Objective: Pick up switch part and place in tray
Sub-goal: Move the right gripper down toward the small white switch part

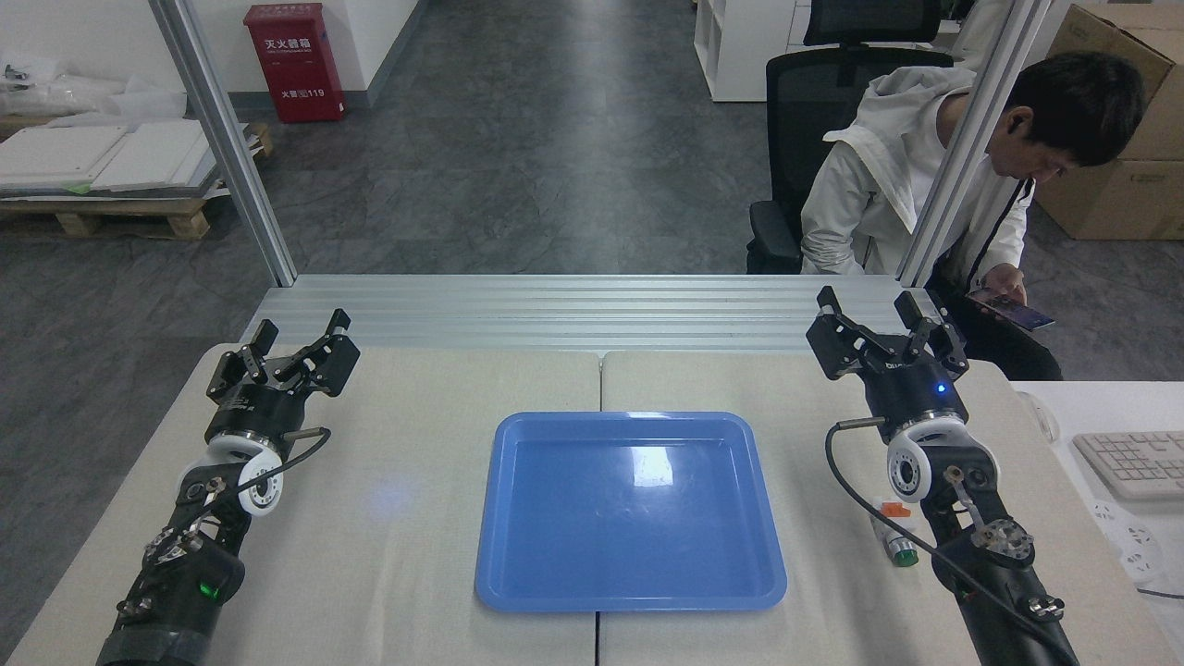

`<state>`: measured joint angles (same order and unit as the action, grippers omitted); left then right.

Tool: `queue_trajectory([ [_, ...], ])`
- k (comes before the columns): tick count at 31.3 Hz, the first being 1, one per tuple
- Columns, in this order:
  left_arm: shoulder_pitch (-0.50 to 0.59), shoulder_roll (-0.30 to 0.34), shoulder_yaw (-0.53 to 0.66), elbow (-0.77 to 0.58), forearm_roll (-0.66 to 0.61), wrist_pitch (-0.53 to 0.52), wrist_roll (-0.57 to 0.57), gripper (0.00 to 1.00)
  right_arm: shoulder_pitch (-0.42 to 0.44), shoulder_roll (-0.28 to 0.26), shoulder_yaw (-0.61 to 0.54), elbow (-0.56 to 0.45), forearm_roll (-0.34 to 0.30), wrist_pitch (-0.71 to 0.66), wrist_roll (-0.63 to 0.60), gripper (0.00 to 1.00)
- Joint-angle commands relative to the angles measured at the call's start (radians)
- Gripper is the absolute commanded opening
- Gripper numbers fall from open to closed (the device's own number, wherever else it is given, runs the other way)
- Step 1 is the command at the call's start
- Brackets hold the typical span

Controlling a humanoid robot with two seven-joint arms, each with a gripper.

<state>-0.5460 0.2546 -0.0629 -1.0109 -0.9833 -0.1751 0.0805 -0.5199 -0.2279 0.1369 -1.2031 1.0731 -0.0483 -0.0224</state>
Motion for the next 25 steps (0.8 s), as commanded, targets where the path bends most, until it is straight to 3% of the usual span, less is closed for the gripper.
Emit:
queue_trajectory([
  [1, 0.0, 0.0, 0.0, 0.002, 0.0, 0.0, -0.001, 1.0, -0.015, 0.015, 0.003, 0.02, 0.013, 0.019, -0.007, 0.98],
  [11, 0.0, 0.0, 0.0, 0.0, 0.0, 0.0, -0.001, 1.0, -0.025, -0.004, -0.011, 0.02, 0.014, -0.084, -0.007, 0.98],
  [25, 0.0, 0.0, 0.0, 0.0, 0.0, 0.0, -0.001, 1.0, 0.006, -0.008, -0.002, 0.013, 0.017, 0.024, 0.029, 0.98],
])
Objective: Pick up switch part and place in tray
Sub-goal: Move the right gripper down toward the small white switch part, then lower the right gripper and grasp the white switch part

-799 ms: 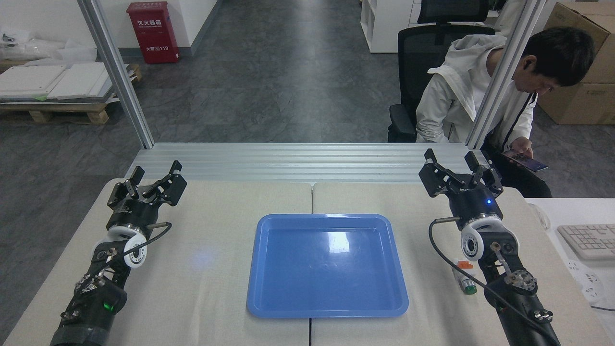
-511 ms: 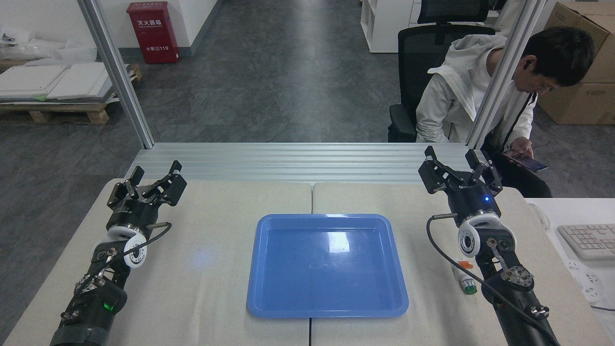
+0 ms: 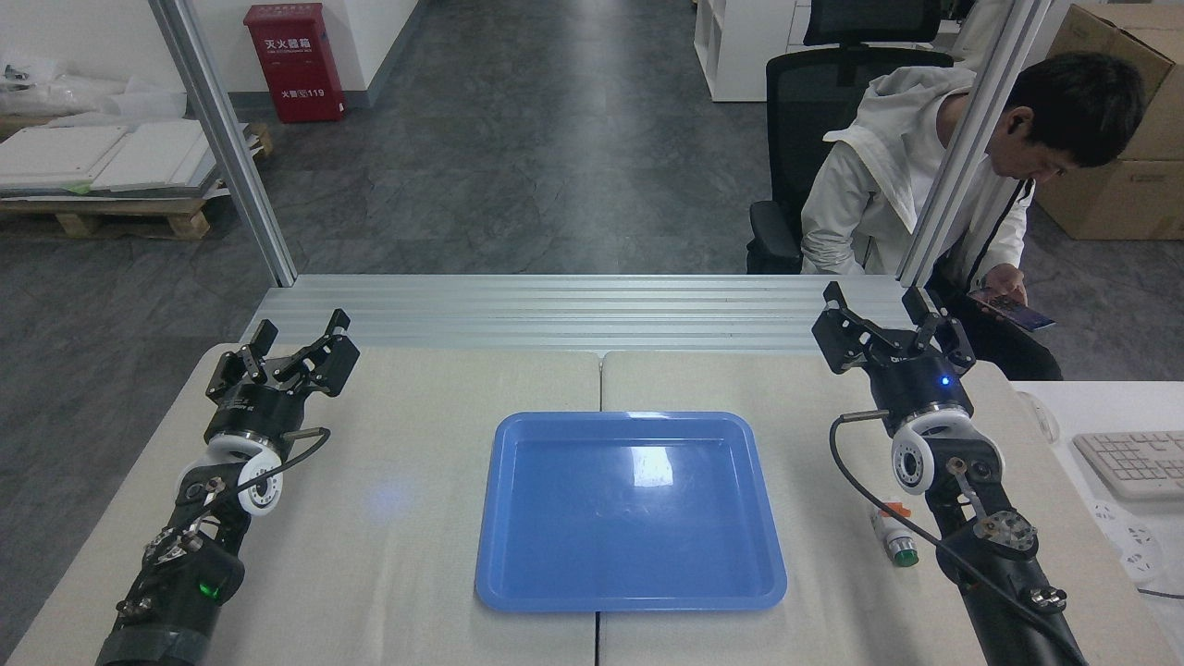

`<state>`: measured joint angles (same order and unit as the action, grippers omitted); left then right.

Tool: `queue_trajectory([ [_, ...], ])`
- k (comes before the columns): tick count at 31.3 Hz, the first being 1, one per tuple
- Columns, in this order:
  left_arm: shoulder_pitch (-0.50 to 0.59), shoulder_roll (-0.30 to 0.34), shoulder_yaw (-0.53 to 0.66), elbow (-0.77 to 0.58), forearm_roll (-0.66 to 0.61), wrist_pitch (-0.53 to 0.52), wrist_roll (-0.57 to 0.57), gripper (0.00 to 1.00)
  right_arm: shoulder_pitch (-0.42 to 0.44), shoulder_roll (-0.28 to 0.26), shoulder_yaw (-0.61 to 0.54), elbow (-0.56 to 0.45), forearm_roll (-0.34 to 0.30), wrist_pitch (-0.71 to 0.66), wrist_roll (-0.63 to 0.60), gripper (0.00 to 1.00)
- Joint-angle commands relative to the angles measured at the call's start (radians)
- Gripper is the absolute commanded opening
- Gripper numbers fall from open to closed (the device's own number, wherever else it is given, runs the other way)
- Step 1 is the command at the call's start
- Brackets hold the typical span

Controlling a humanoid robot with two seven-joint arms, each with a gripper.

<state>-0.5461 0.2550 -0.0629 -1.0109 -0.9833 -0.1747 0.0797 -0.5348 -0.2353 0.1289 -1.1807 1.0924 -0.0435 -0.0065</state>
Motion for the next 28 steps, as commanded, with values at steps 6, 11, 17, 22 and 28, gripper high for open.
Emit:
queue_trajectory([
  [6, 0.0, 0.001, 0.0, 0.0, 0.0, 0.0, 0.0, 1.0, 0.027, -0.079, -0.003, -0.007, -0.003, 0.02, 0.011, 0.98],
  [11, 0.0, 0.0, 0.0, 0.0, 0.0, 0.0, 0.0, 1.0, 0.042, -0.087, -0.006, -0.013, -0.009, 0.017, 0.011, 0.99],
  [17, 0.0, 0.0, 0.0, 0.0, 0.0, 0.0, 0.0, 1.0, 0.047, -0.098, -0.005, -0.02, -0.009, 0.014, 0.011, 0.99],
  [22, 0.0, 0.0, 0.0, 0.0, 0.0, 0.0, 0.0, 1.0, 0.045, -0.114, 0.005, -0.02, -0.008, -0.001, 0.029, 0.99],
  [28, 0.0, 0.0, 0.0, 0.0, 0.0, 0.0, 0.0, 1.0, 0.041, -0.105, 0.011, -0.016, -0.002, 0.007, 0.085, 0.99],
])
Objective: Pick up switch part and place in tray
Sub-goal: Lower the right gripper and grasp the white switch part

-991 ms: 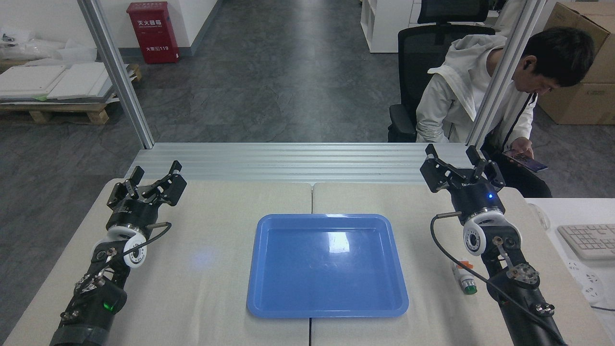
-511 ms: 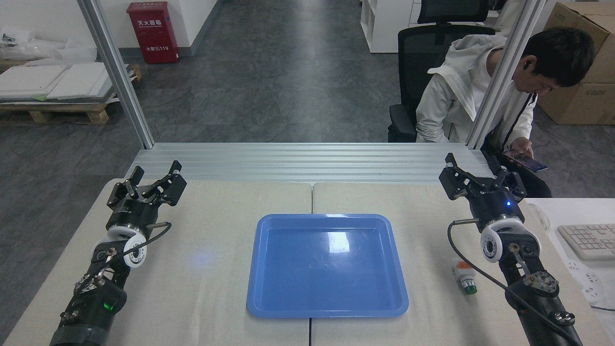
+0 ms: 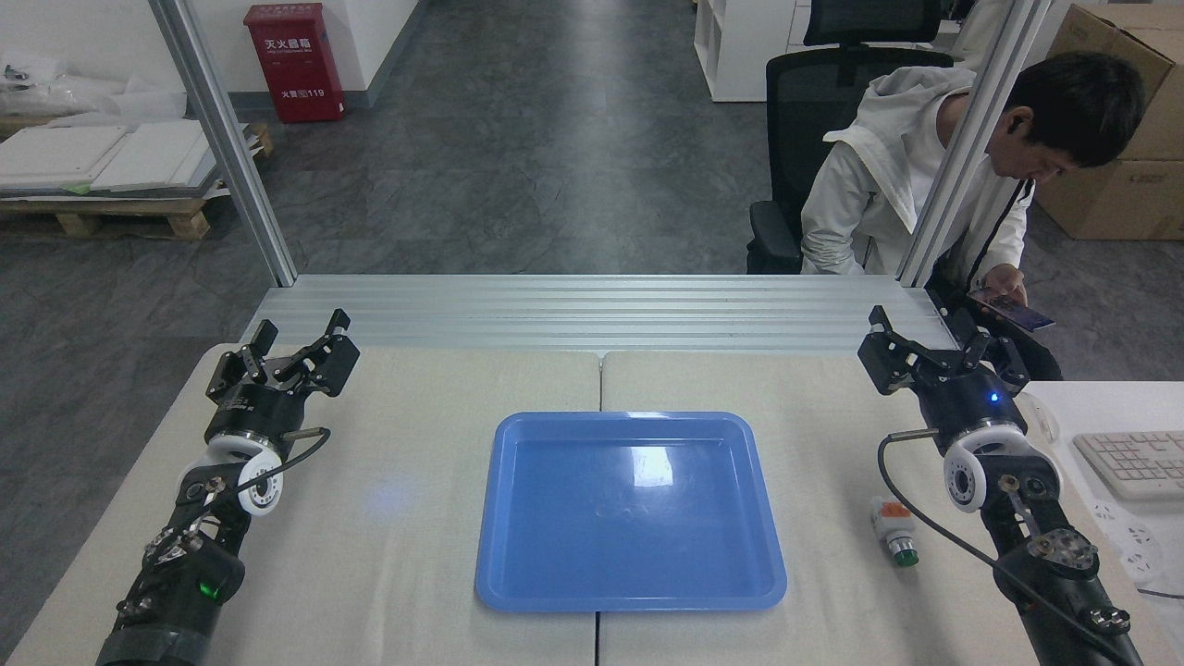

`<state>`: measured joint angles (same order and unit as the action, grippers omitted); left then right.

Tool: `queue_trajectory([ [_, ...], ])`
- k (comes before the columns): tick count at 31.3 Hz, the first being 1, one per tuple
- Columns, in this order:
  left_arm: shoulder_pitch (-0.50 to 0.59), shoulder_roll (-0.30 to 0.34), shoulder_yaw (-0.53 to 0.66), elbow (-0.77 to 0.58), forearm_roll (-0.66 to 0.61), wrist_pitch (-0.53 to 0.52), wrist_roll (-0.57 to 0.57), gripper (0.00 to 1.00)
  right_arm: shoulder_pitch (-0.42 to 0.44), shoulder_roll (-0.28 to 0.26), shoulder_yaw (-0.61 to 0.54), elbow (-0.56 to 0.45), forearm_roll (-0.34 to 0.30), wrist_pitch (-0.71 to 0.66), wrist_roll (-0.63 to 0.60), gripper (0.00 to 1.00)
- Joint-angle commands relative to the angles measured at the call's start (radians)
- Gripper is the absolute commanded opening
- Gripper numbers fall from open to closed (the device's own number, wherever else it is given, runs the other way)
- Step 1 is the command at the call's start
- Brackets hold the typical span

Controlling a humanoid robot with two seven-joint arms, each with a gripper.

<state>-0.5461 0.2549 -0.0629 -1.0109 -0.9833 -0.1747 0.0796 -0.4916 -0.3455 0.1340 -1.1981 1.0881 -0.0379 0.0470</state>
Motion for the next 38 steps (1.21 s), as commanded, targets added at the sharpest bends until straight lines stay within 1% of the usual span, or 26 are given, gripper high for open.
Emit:
queue_trajectory([
  [1, 0.0, 0.001, 0.0, 0.0, 0.0, 0.0, 0.0, 1.0, -0.004, 0.005, 0.006, 0.002, 0.003, 0.001, 0.031, 0.99],
  [4, 0.0, 0.0, 0.0, 0.0, 0.0, 0.0, 0.0, 1.0, -0.007, 0.014, 0.006, 0.006, -0.004, 0.0, 0.031, 0.99],
  [8, 0.0, 0.001, 0.0, 0.0, 0.0, 0.0, 0.0, 1.0, -0.002, 0.057, 0.007, 0.003, -0.001, 0.0, 0.031, 0.99],
  [11, 0.0, 0.0, 0.0, 0.0, 0.0, 0.0, 0.0, 1.0, 0.005, 0.063, 0.015, -0.009, -0.004, -0.002, 0.036, 0.98],
  [12, 0.0, 0.001, 0.0, 0.0, 0.0, 0.0, 0.0, 1.0, 0.01, 0.065, 0.022, -0.029, -0.002, 0.001, 0.046, 0.98],
  [14, 0.0, 0.0, 0.0, 0.0, 0.0, 0.0, 0.0, 1.0, 0.048, 0.053, 0.016, -0.11, -0.002, 0.001, 0.092, 0.98],
  [15, 0.0, 0.0, 0.0, 0.0, 0.0, 0.0, 0.0, 1.0, 0.077, 0.04, 0.013, -0.148, -0.001, 0.001, 0.132, 0.98],
  [16, 0.0, 0.001, 0.0, 0.0, 0.0, 0.0, 0.0, 1.0, 0.105, 0.013, 0.009, -0.181, -0.001, 0.001, 0.177, 0.98],
  [18, 0.0, 0.0, 0.0, 0.0, 0.0, 0.0, 0.0, 1.0, 0.145, -0.05, -0.005, -0.208, -0.005, 0.001, 0.211, 0.98],
  [21, 0.0, 0.0, 0.0, 0.0, 0.0, 0.0, 0.0, 1.0, 0.197, -0.125, -0.005, -0.209, -0.001, 0.003, 0.214, 0.98],
  [23, 0.0, 0.001, 0.0, 0.0, 0.0, 0.0, 0.0, 1.0, 0.249, -0.179, -0.004, -0.207, -0.005, 0.0, 0.212, 0.98],
  [24, 0.0, 0.001, 0.0, 0.0, 0.0, 0.0, 0.0, 1.0, 0.263, -0.194, -0.004, -0.205, -0.007, -0.002, 0.211, 0.98],
  [26, 0.0, 0.001, 0.0, 0.0, 0.0, 0.0, 0.0, 1.0, 0.284, -0.207, 0.002, -0.193, -0.008, -0.011, 0.211, 0.98],
  [30, 0.0, 0.0, 0.0, 0.0, 0.0, 0.0, 0.0, 1.0, 0.303, -0.176, 0.019, -0.112, -0.031, -0.065, 0.206, 0.98],
  [32, 0.0, 0.0, 0.0, 0.0, 0.0, 0.0, 0.0, 1.0, 0.304, -0.133, 0.021, -0.077, -0.04, -0.079, 0.206, 0.98],
  [34, 0.0, 0.0, 0.0, 0.0, 0.0, 0.0, 0.0, 1.0, 0.309, -0.103, 0.021, -0.061, -0.042, -0.083, 0.206, 0.98],
  [36, 0.0, 0.0, 0.0, 0.0, 0.0, 0.0, 0.0, 1.0, 0.323, -0.092, 0.021, -0.041, -0.047, -0.086, 0.205, 0.98],
  [37, 0.0, 0.001, 0.0, 0.0, 0.0, 0.0, 0.0, 1.0, 0.326, -0.086, 0.021, -0.037, -0.054, -0.086, 0.203, 0.98],
  [38, 0.0, 0.0, 0.0, 0.0, 0.0, 0.0, 0.0, 1.0, 0.326, -0.076, 0.019, -0.034, -0.076, -0.089, 0.202, 0.98],
])
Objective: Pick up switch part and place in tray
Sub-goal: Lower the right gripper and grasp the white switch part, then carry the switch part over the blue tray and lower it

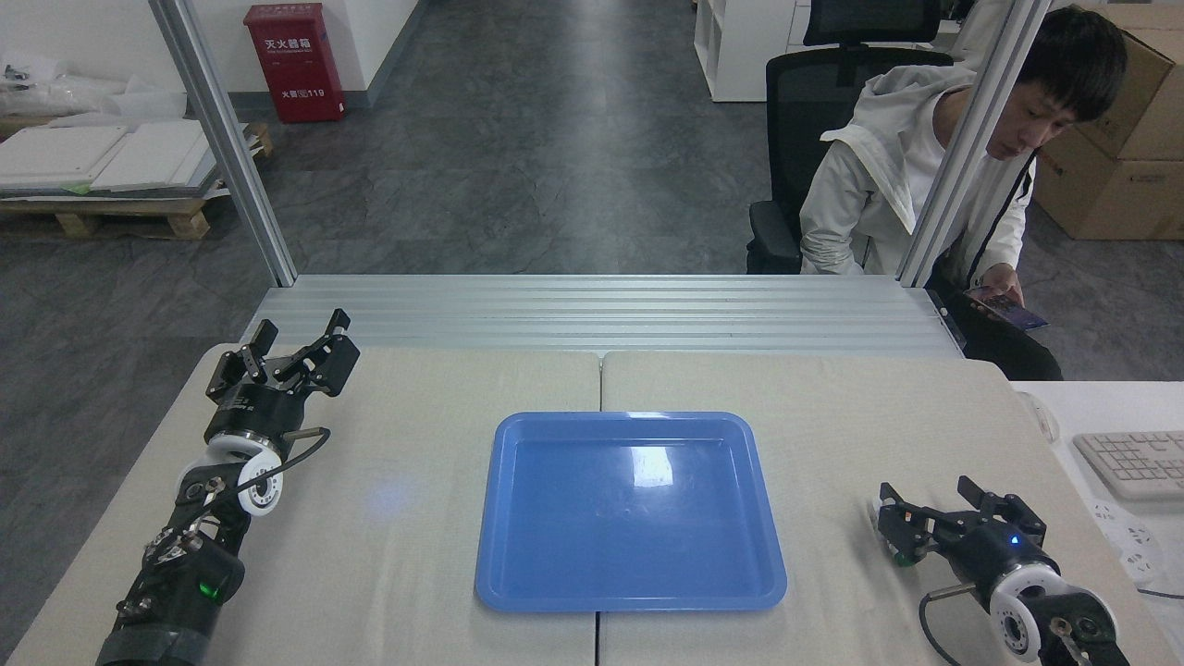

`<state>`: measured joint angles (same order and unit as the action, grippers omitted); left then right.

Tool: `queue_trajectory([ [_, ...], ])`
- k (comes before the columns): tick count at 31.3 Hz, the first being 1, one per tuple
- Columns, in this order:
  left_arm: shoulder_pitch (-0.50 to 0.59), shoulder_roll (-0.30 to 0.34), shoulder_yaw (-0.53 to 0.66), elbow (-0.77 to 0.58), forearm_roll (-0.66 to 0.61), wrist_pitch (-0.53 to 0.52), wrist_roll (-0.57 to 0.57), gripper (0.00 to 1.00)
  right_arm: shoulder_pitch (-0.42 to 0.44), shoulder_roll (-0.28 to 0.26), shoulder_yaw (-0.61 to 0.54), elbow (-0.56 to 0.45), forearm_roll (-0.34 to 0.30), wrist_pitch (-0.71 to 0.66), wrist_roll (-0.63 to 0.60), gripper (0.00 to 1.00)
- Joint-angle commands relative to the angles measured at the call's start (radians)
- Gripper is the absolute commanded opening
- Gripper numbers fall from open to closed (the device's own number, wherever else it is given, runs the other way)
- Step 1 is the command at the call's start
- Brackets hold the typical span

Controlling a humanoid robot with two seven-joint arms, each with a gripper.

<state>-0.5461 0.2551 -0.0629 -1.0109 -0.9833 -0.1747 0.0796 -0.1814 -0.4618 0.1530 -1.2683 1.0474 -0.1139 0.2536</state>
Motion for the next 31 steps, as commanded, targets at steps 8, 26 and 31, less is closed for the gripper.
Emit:
queue_trajectory([
  [8, 0.0, 0.0, 0.0, 0.0, 0.0, 0.0, 0.0, 1.0, 0.016, 0.038, 0.002, 0.04, -0.138, -0.026, -0.004, 0.98],
  [26, 0.0, 0.0, 0.0, 0.0, 0.0, 0.0, 0.0, 1.0, 0.016, 0.019, 0.048, 0.059, -0.01, -0.03, 0.016, 0.24],
  [31, 0.0, 0.0, 0.0, 0.0, 0.0, 0.0, 0.0, 1.0, 0.016, 0.019, 0.043, 0.058, -0.015, -0.029, 0.016, 0.15],
])
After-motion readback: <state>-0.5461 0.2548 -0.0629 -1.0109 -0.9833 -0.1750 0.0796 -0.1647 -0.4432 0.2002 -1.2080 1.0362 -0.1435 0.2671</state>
